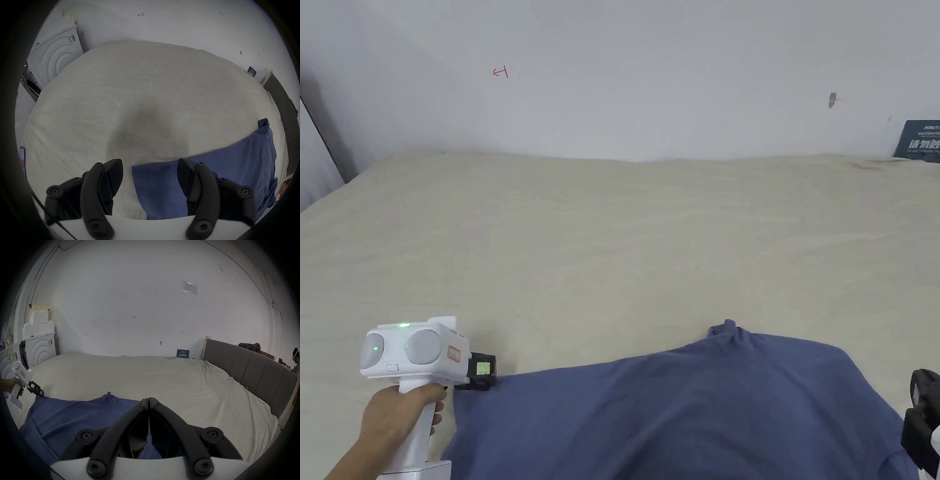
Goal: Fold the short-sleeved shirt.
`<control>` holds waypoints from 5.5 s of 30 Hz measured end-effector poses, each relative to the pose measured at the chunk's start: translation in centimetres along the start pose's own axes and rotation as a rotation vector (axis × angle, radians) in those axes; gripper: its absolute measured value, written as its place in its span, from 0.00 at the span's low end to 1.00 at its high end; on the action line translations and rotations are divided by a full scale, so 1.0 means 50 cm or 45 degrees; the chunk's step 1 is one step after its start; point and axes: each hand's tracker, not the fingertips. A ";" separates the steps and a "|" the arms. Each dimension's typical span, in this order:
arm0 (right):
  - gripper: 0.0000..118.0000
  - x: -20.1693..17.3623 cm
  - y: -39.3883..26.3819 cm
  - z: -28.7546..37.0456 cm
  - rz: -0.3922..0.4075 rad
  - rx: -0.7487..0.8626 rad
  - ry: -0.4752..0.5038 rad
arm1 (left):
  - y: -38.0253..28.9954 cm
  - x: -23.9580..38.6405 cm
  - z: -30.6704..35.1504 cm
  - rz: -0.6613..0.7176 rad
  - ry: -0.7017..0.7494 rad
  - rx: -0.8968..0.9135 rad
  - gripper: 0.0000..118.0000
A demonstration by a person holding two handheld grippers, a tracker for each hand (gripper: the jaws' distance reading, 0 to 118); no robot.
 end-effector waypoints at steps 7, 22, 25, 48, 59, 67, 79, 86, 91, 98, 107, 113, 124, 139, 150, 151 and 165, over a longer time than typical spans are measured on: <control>0.00 0.021 -0.008 -0.012 0.006 -0.021 -0.010 | -0.007 0.032 -0.010 -0.086 -0.018 -0.040 0.19; 0.01 0.084 0.045 -0.282 -0.169 -0.373 0.131 | -0.039 0.062 0.126 -0.180 -0.153 0.176 0.00; 0.12 0.069 0.039 -0.354 -0.110 -0.503 0.136 | -0.047 0.057 0.150 -0.163 -0.174 0.204 0.00; 0.03 0.007 -0.025 -0.484 -0.111 -0.773 0.115 | -0.058 0.047 0.167 -0.108 -0.199 0.216 0.00; 0.03 0.042 0.075 -0.312 -0.079 -0.581 0.275 | -0.080 0.043 0.208 -0.111 -0.160 0.228 0.00; 0.03 0.105 0.117 -0.121 -0.133 -0.473 0.375 | -0.123 0.013 0.285 -0.064 -0.141 0.287 0.00; 0.03 0.191 0.014 0.083 -0.237 -0.476 0.430 | -0.261 -0.036 0.352 -0.020 -0.155 0.291 0.00; 0.03 0.206 -0.079 0.137 -0.273 -0.550 0.413 | -0.365 -0.043 0.348 -0.028 -0.142 0.235 0.00; 0.03 0.206 -0.144 0.157 -0.305 -0.615 0.381 | -0.437 -0.047 0.338 -0.020 -0.139 0.166 0.00; 0.03 0.177 -0.244 0.150 -0.283 -0.723 0.294 | -0.503 -0.049 0.281 -0.025 -0.094 0.060 0.00; 0.03 0.162 -0.304 0.126 -0.286 -0.771 0.211 | -0.527 -0.039 0.270 -0.021 -0.078 0.037 0.00; 0.03 0.162 -0.291 0.140 -0.302 -0.764 0.205 | -0.530 -0.033 0.284 -0.023 -0.078 0.052 0.00; 0.78 0.156 -0.117 0.198 -0.288 -0.404 0.225 | -0.467 0.009 0.401 -0.041 -0.103 0.325 0.97; 0.95 0.042 0.075 0.229 -0.008 0.216 0.031 | -0.326 0.118 0.535 -0.086 -0.121 0.848 0.85; 0.43 0.025 0.055 0.215 -0.032 0.312 0.021 | -0.356 0.197 0.531 -0.152 -0.048 1.193 0.44; 0.32 0.024 0.055 0.213 -0.025 0.304 0.026 | -0.358 0.202 0.529 -0.148 -0.045 1.197 0.35; 0.00 0.006 0.059 0.236 -0.007 0.332 0.041 | -0.370 0.211 0.519 -0.192 -0.097 1.161 0.00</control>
